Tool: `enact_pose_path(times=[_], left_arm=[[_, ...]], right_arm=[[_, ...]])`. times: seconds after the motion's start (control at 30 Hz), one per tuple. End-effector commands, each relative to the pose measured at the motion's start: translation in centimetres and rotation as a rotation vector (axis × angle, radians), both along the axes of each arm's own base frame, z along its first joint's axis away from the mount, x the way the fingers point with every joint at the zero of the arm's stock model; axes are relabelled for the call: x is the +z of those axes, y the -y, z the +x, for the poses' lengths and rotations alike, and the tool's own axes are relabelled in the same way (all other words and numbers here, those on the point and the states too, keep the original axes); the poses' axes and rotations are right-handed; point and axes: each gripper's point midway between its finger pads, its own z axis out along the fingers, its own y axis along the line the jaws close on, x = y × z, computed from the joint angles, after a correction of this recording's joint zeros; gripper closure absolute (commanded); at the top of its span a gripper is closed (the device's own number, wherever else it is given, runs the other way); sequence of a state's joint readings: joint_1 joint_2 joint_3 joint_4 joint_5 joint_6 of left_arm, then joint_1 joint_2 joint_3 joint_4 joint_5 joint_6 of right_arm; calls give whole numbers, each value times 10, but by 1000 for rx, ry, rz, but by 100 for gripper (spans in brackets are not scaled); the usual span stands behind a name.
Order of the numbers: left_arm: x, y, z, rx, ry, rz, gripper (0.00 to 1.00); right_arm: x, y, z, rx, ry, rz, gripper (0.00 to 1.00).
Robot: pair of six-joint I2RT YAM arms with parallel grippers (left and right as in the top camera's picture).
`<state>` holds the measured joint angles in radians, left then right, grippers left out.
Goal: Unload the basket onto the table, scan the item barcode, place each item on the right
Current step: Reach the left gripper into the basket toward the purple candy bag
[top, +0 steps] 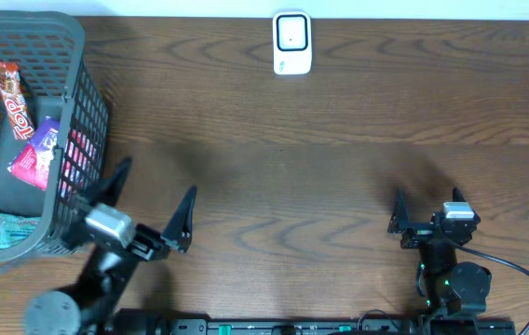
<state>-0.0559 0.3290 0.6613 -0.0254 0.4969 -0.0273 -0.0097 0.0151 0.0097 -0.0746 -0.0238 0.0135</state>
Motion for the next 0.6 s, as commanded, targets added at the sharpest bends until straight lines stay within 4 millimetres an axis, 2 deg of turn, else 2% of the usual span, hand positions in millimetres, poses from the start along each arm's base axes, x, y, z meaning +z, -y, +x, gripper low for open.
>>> enact_pose_path(times=[0.0, 0.07, 0.17, 0.23, 0.27, 0.4, 0.5, 0.57], left_arm=[[21, 13, 4, -74, 14, 60, 2], [40, 4, 18, -10, 56, 48, 2], [62, -42, 48, 268, 26, -11, 3], [71, -79, 65, 466, -73, -46, 3], [73, -90, 72, 520, -127, -44, 2], [68, -109, 107, 575, -418, -21, 2], [63, -117, 131, 567, -582, -5, 3], [55, -118, 140, 550, -660, 3, 2]], right_arm=[[-2, 0, 0, -3, -2, -12, 1], [-2, 0, 0, -3, -3, -12, 1], [-2, 0, 0, -3, -2, -12, 1], [-2, 0, 0, -3, -2, -12, 1], [-2, 0, 0, -3, -2, -12, 1], [-2, 0, 0, -3, -3, -12, 1], [-2, 0, 0, -3, -3, -12, 1], [-2, 0, 0, -3, -3, -12, 1]])
